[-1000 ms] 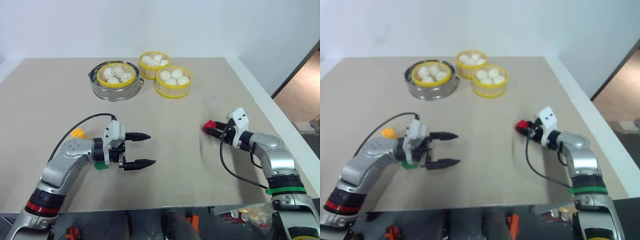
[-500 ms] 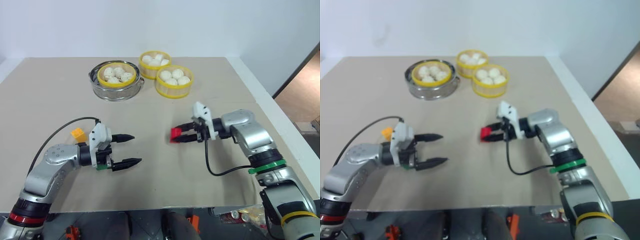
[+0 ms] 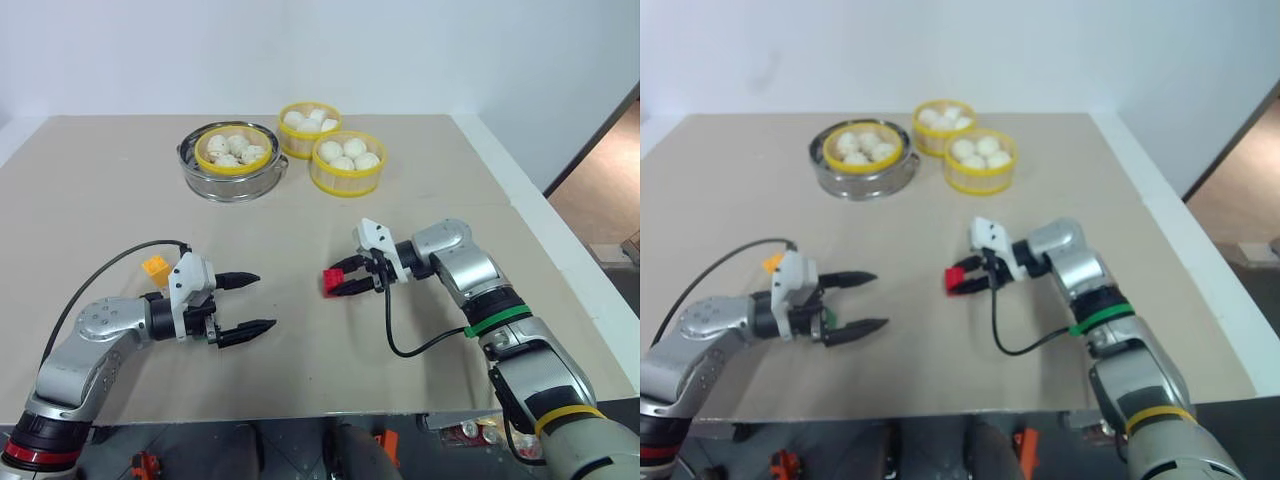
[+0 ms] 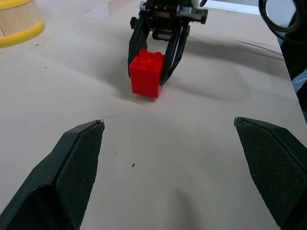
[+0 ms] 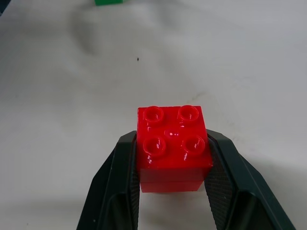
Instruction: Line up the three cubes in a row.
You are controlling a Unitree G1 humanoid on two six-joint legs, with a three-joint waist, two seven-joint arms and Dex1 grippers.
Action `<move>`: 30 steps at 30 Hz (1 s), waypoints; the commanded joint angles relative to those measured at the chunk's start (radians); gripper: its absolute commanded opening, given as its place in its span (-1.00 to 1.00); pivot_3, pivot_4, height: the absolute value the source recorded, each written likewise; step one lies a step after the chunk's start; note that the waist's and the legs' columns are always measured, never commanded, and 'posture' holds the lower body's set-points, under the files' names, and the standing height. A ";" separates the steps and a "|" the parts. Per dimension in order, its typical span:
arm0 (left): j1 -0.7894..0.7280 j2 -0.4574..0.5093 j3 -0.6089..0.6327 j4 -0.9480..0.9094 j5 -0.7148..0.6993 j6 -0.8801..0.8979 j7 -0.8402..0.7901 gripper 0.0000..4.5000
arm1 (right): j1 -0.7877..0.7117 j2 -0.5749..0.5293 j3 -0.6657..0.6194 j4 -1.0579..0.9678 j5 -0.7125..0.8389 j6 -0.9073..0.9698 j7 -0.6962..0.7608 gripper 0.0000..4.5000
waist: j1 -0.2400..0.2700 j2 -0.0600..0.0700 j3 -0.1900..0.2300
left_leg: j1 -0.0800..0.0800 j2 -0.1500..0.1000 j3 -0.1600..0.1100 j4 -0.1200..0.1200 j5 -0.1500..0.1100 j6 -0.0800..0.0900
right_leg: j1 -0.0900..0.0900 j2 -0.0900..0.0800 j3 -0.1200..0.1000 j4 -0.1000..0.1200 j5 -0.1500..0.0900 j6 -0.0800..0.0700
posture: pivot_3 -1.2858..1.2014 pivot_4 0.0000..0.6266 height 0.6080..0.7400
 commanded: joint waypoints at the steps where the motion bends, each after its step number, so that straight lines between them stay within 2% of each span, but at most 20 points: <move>1: 0.002 0.002 0.020 -0.048 -0.009 -0.005 0.012 1.00 | -0.023 0.008 -0.019 0.020 -0.008 -0.027 0.013 -0.45 | 0.000 0.000 0.000 | 0.000 0.000 0.000 0.000 0.000 0.000 | 0.000 0.000 0.000 0.000 0.000 0.000 | 0.03 -0.52 1.00; 5: -0.006 -0.002 0.012 -0.047 -0.008 -0.010 0.012 1.00 | -0.018 0.004 -0.019 0.030 -0.010 -0.018 0.029 -0.45 | 0.000 0.000 0.000 | 0.000 0.000 0.000 0.000 0.000 0.000 | 0.000 0.000 0.000 0.000 0.000 0.000 | 0.03 -0.52 1.00; 6: -0.009 -0.003 0.009 -0.046 -0.007 -0.012 0.011 1.00 | -0.017 0.003 -0.020 0.031 -0.010 -0.015 0.031 0.01 | 0.000 0.000 0.000 | 0.000 0.000 0.000 0.000 0.000 0.000 | 0.000 0.000 0.000 0.000 0.000 0.000 | 0.03 -0.52 1.00; 7: -0.013 -0.004 0.007 -0.044 -0.005 -0.015 0.010 1.00 | -0.016 0.002 -0.021 0.031 -0.012 -0.015 0.032 0.10 | 0.000 0.000 0.000 | 0.000 0.000 0.000 0.000 0.000 0.000 | 0.000 0.000 0.000 0.000 0.000 0.000 | 0.03 -0.52 1.00; 12: -0.038 -0.010 -0.001 -0.036 -0.002 -0.013 0.014 1.00 | -0.013 -0.004 -0.048 0.015 0.016 -0.007 0.064 0.89 | 0.000 0.000 0.000 | 0.000 0.000 0.000 0.000 0.000 0.000 | 0.000 0.000 0.000 0.000 0.000 0.000 | 0.03 -0.52 1.00; 13: -0.045 -0.014 0.002 -0.034 -0.003 -0.014 0.019 1.00 | -0.018 -0.005 -0.065 0.004 0.033 0.008 0.064 0.99 | 0.000 0.000 0.000 | 0.000 0.000 0.000 0.000 0.000 0.000 | 0.000 0.000 0.000 0.000 0.000 0.000 | 0.03 -0.52 1.00; 17: -0.055 -0.043 0.048 -0.038 0.007 -0.037 0.082 1.00 | -0.026 -0.023 -0.128 -0.085 0.093 0.080 0.049 0.99 | 0.000 0.000 0.000 | 0.000 0.000 0.000 0.000 0.000 0.000 | 0.000 0.000 0.000 0.000 0.000 0.000 | 0.03 -0.52 1.00; 22: 0.022 -0.064 0.189 -0.123 -0.026 -0.011 0.223 1.00 | 0.062 -0.062 -0.209 -0.399 0.218 0.297 -0.014 0.99 | -0.001 0.001 0.000 | 0.000 0.001 0.000 -0.001 0.000 0.000 | 0.000 0.000 0.000 0.000 0.000 0.000 | 0.03 -0.52 1.00; 26: 0.205 -0.177 0.231 -0.313 -0.003 -0.033 0.398 1.00 | 0.185 -0.067 -0.234 -0.629 0.264 0.360 -0.109 0.99 | -0.001 0.001 0.000 | 0.001 0.001 0.000 -0.002 -0.002 -0.003 | 0.001 -0.002 0.001 0.000 -0.003 -0.001 | 0.03 -0.52 1.00; 30: 0.342 -0.311 0.228 -0.431 0.069 -0.048 0.578 1.00 | 0.238 -0.075 -0.230 -0.697 0.278 0.368 -0.142 0.99 | 0.000 0.000 0.000 | 0.000 -0.001 0.001 -0.001 -0.002 -0.003 | 0.001 -0.003 0.001 0.000 -0.002 0.002 | 0.03 -0.52 1.00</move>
